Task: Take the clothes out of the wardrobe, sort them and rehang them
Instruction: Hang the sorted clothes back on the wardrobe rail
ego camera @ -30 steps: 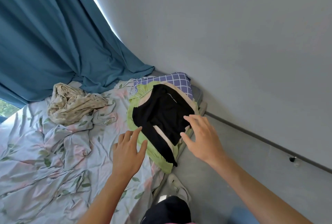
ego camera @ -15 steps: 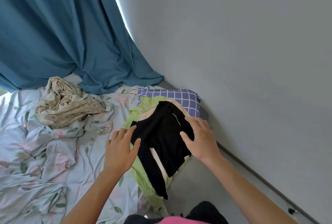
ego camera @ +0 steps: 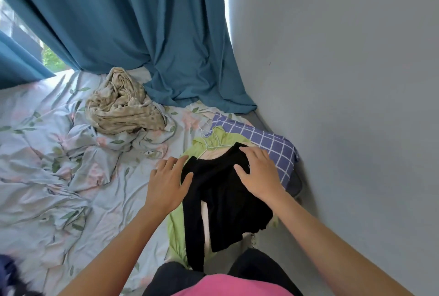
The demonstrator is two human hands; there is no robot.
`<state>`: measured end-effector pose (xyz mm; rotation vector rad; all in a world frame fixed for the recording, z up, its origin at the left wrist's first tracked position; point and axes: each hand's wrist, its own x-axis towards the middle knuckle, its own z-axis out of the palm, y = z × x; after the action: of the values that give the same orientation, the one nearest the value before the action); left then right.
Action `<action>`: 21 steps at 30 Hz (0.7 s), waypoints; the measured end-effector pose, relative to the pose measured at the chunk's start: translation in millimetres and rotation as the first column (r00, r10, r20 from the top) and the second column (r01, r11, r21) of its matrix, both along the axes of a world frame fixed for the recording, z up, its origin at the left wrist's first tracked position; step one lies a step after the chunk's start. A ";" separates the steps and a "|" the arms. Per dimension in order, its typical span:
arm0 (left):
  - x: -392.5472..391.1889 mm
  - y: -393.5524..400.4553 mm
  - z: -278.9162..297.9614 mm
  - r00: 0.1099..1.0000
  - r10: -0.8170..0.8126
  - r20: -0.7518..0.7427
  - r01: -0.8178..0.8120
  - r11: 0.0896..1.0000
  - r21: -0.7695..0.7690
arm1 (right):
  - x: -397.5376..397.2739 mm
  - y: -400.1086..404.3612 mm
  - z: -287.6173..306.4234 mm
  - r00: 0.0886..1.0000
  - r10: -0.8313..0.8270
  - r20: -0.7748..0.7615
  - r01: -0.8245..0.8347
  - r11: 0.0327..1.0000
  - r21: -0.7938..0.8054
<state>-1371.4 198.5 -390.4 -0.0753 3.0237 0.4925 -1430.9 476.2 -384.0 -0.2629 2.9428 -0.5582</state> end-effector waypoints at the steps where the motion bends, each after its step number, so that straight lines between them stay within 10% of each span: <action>1: -8.4 9.9 -2.7 0.999 0.026 0.020 -0.026 1.000 -0.002 | -12.4 5.3 -4.1 1.000 0.023 0.017 -0.023 1.000 -0.007; 21: -181.1 79.9 -298.2 0.922 0.227 0.314 -0.237 0.971 -0.006 | -237.4 26.4 -280.4 0.910 0.345 0.232 -0.362 0.932 0.033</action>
<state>-1552.5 278.4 -688.6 -0.4692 2.7050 0.4934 -1668.3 502.6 -664.4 -0.6626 2.6035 -0.3934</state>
